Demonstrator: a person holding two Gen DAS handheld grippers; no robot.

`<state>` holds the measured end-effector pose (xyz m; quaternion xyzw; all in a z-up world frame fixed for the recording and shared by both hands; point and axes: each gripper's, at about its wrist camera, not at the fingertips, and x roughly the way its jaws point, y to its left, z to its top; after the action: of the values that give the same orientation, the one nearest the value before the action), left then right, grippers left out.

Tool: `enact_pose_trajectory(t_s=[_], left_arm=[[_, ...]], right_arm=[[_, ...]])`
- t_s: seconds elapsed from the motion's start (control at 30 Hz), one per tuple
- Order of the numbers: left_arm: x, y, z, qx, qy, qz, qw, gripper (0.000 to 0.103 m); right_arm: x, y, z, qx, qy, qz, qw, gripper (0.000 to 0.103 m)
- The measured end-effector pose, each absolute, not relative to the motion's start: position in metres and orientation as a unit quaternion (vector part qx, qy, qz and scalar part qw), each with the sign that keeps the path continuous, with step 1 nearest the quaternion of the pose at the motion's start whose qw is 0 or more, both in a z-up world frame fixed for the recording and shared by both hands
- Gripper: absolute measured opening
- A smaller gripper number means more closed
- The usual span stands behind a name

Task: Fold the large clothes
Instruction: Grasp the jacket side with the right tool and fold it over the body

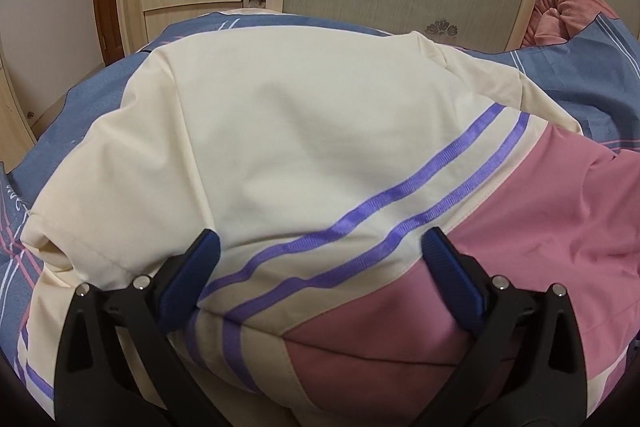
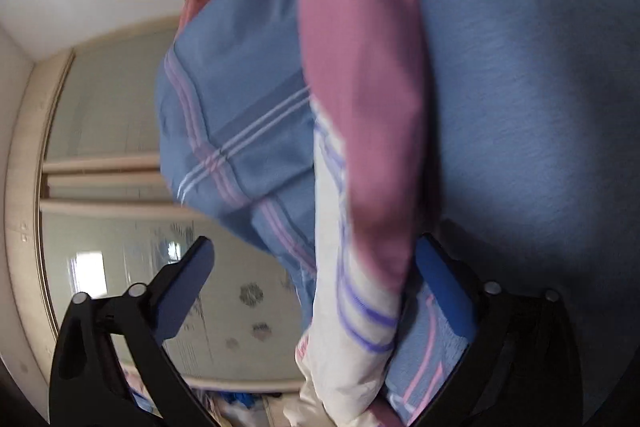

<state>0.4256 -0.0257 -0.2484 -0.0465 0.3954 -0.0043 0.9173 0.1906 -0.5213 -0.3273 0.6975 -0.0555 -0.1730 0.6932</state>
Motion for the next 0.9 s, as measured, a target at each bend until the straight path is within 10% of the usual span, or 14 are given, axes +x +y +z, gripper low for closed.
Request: enact_pose_trajectory(t_s=[0.57,0.9], left_arm=[[0.426,-0.025,-0.250,-0.048,0.393,-0.004,0.918,0.101],[0.425,-0.025,-0.250,-0.048,0.393,-0.004,0.918,0.101]], right_arm=[[0.251,-0.524,-0.314,0.619,0.097,-0.206,0.751,0.089],[0.258,-0.539,-0.323,0.654,0.169,-0.248,0.695,0.102]])
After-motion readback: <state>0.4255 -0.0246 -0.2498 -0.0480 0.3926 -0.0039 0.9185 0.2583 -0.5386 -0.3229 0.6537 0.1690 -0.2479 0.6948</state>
